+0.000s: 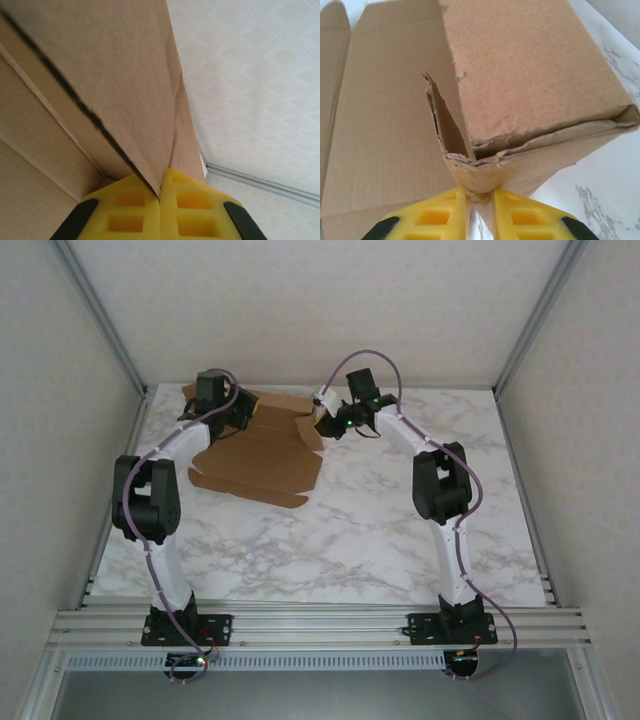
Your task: Fold the paper box
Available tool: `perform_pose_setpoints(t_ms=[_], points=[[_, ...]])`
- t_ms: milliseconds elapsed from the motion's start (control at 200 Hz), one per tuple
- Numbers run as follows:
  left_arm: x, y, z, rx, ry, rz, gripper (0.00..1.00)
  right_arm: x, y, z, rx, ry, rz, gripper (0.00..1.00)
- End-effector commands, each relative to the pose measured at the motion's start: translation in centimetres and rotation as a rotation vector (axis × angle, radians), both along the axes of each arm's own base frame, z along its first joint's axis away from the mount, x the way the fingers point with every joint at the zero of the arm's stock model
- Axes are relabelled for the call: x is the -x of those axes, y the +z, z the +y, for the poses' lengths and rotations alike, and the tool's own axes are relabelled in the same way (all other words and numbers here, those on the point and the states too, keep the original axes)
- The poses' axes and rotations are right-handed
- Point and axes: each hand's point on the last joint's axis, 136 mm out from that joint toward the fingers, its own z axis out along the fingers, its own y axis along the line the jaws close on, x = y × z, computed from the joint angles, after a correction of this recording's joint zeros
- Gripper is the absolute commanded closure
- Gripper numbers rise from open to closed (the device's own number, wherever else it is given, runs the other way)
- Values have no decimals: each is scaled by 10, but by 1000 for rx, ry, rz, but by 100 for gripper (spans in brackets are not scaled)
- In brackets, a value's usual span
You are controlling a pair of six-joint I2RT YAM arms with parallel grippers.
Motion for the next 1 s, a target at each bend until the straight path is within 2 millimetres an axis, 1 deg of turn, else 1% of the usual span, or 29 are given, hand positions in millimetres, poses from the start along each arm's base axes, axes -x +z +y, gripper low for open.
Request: perform_pose_setpoints(t_ms=[0,80,170,330,396,451,491,506,531,661,741,846,931,991], points=[[25,-31,-26,25,-88,114,100,13,-8,24,-57,-43,58,81],[27,-29,-26,26,-89,111,100,11,-15,24,-39,-85,34,78],[26,-27,-26,27,-90,110,100,12,-22,24,-22,-98,38,77],[26,-23,-23,24,-88,105,100,11,-24,14,29,-116,6,72],[27,-23,-21,22,-87,107,100,9,-27,8,49,-129,-5,66],[28,-24,-20,20,-85,110,100,5,-30,3,66,-144,-7,58],[29,-26,-19,20,-85,112,100,4,-33,0,73,-150,-1,56],[29,-26,-20,21,-86,112,100,3,-34,-1,75,-151,2,53],[30,-27,-20,21,-86,114,100,3,-36,-1,79,-150,6,52],[33,-30,-19,21,-86,118,100,1,-49,-3,109,-145,45,52],[34,-31,-20,22,-88,119,100,-5,-53,-2,112,-163,64,54],[35,-30,-19,14,-89,116,100,-16,-43,-4,23,-213,129,57],[36,-30,-18,9,-90,115,100,-26,-30,-10,-78,-262,192,60],[36,-29,-18,6,-90,113,100,-30,-21,-10,-152,-272,236,63]])
